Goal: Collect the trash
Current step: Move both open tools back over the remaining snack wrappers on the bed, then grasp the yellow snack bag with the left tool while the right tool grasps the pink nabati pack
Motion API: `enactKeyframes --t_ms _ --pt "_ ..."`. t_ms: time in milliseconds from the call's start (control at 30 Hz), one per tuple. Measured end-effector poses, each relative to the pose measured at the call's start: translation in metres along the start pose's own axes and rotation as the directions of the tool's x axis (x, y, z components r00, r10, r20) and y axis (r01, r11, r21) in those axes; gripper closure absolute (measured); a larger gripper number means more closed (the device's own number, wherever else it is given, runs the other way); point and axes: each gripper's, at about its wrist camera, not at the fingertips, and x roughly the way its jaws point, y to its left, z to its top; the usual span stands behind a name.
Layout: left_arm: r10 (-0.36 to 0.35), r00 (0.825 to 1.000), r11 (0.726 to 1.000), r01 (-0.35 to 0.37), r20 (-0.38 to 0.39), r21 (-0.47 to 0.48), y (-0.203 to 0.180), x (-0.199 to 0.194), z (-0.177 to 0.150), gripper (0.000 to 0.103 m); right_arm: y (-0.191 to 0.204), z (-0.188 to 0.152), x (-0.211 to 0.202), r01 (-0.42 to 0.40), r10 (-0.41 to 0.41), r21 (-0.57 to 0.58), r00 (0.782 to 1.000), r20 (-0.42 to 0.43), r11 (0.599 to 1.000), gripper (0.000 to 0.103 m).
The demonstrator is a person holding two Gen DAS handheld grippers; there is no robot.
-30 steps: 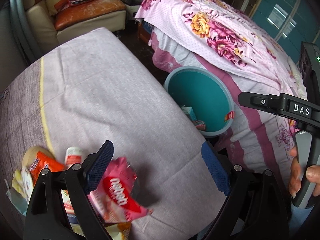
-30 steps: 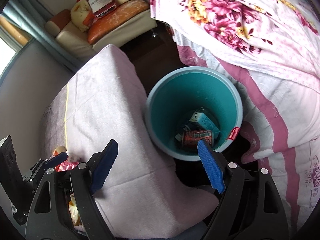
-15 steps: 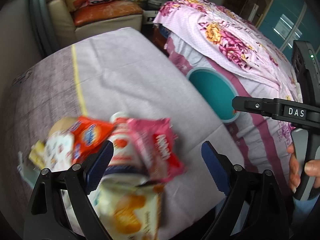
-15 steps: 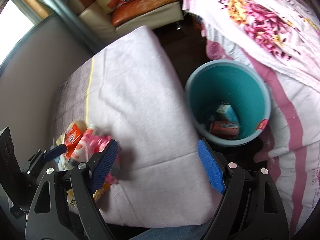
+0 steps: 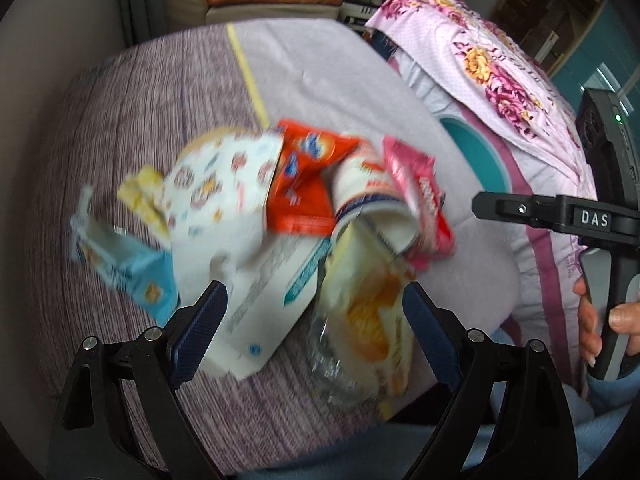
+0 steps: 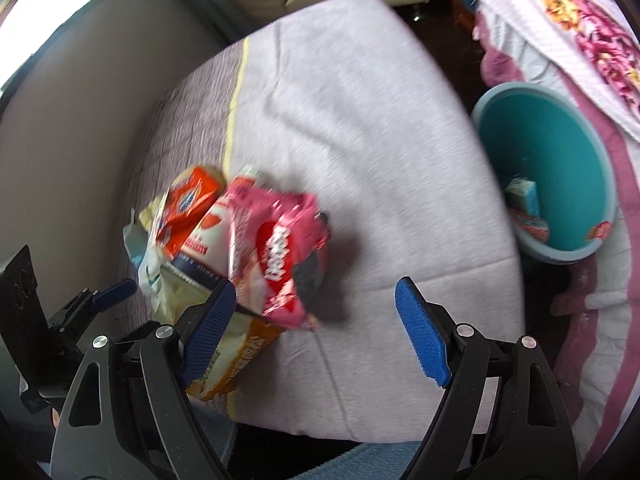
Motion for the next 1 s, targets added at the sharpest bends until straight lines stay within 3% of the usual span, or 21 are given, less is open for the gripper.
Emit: enactKeyframes --t_ms 267,500,533,567,633,700,733,767,900,1000 --pt "-0.048 0.996 0.998 0.045 -0.078 -0.036 0.009 0.017 -0.024 0.013 0.008 -0.001 0.031 -0.031 0.032 0.022 0.998 -0.052 0.999 0.025" --pt "-0.077 0.991 0.996 0.072 -0.11 -0.043 0.005 0.025 -0.026 0.013 0.01 -0.001 0.052 -0.091 0.095 0.043 0.992 -0.08 0.995 0.025" --pt "-0.079 0.99 0.996 0.074 -0.114 -0.041 0.004 0.027 -0.026 0.013 0.011 -0.002 0.052 -0.099 0.102 0.039 0.992 -0.079 0.994 0.028" --pt "-0.081 0.99 0.996 0.077 -0.118 -0.039 0.003 0.028 -0.026 0.013 0.013 -0.003 0.052 -0.112 0.113 0.021 0.991 -0.076 0.993 0.043" --pt "-0.081 0.989 0.996 0.077 -0.126 -0.037 0.0 0.031 -0.025 0.013 0.018 -0.003 0.049 -0.134 0.133 -0.011 0.989 -0.065 0.991 0.06" --pt "-0.079 0.988 0.997 0.075 -0.131 -0.033 -0.002 0.033 -0.024 0.013 0.024 -0.004 0.042 -0.121 0.118 -0.052 0.992 -0.047 0.991 0.067" --pt "-0.078 0.989 0.997 0.075 -0.129 -0.031 -0.003 0.032 -0.025 0.013 0.024 -0.005 0.04 -0.113 0.11 -0.061 0.993 -0.043 0.992 0.084" --pt "-0.082 0.989 0.996 0.078 -0.126 -0.031 -0.005 0.031 -0.024 0.013 0.025 -0.005 0.038 -0.115 0.113 -0.063 0.993 -0.042 0.991 0.093" --pt "-0.097 0.988 0.995 0.096 -0.118 -0.016 -0.015 0.027 -0.026 0.013 0.019 -0.009 0.025 -0.118 0.118 -0.058 0.993 -0.01 0.991 0.096" --pt "-0.085 0.991 0.996 0.087 -0.107 0.014 -0.027 0.025 -0.026 0.031 0.015 -0.008 0.011 -0.112 0.114 -0.059 0.993 0.03 0.992 0.097"
